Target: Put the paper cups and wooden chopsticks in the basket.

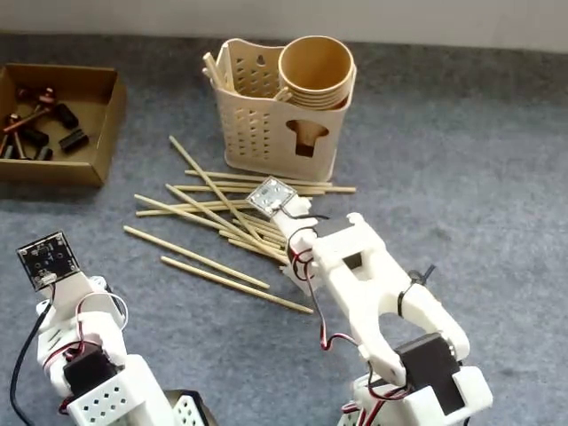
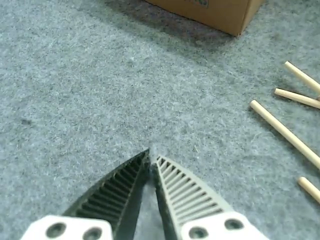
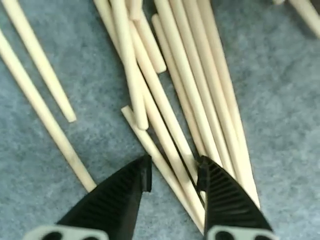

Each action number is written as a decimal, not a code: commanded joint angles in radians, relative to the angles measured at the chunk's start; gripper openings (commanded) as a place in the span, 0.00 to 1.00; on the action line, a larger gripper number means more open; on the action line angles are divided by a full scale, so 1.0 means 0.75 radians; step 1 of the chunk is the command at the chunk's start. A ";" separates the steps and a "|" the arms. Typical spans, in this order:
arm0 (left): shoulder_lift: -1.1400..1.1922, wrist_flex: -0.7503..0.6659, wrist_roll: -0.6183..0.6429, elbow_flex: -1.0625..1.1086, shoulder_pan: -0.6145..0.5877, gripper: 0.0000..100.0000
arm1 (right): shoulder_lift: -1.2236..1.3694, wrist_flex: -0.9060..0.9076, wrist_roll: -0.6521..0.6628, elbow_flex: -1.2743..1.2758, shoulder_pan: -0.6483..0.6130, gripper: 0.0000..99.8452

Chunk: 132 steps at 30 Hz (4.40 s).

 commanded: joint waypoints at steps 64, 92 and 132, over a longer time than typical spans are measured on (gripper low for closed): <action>-0.001 0.004 -0.008 0.026 -0.017 0.00 | -0.105 0.208 -0.147 -0.075 -0.122 0.09; -0.001 0.004 -0.008 0.026 -0.019 0.00 | -0.363 0.218 -0.184 -0.050 -0.122 0.01; 0.001 0.004 -0.008 0.026 -0.017 0.00 | -1.253 0.095 -0.192 -0.275 -0.152 0.01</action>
